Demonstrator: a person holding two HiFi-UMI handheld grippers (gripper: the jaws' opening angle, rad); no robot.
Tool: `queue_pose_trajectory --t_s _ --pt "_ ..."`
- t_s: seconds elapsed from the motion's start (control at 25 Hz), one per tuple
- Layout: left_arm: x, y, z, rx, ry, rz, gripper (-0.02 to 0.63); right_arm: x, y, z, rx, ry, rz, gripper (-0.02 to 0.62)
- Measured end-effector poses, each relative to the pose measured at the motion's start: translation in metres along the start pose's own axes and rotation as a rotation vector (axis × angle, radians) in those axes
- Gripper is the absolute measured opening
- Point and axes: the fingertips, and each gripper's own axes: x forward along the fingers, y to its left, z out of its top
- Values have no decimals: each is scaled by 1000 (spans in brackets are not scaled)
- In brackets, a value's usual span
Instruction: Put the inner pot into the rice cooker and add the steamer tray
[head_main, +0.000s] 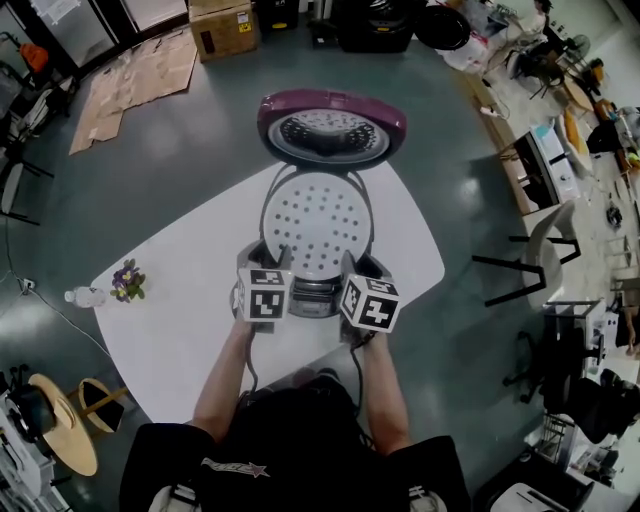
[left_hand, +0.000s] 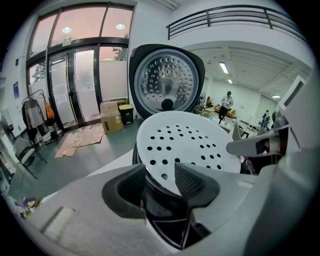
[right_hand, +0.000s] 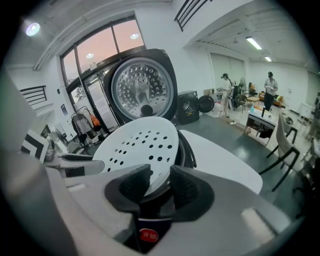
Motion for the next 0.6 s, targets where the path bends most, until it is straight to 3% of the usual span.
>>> queue_pose_trajectory --t_s 0.28,0.6 --pt "7 -2 -5 22 44 25 199 7 -4 -2 -61 54 -4 135" --pt "10 -1 -5 99 83 67 209 11 -8 -6 -131 115 -17 155"
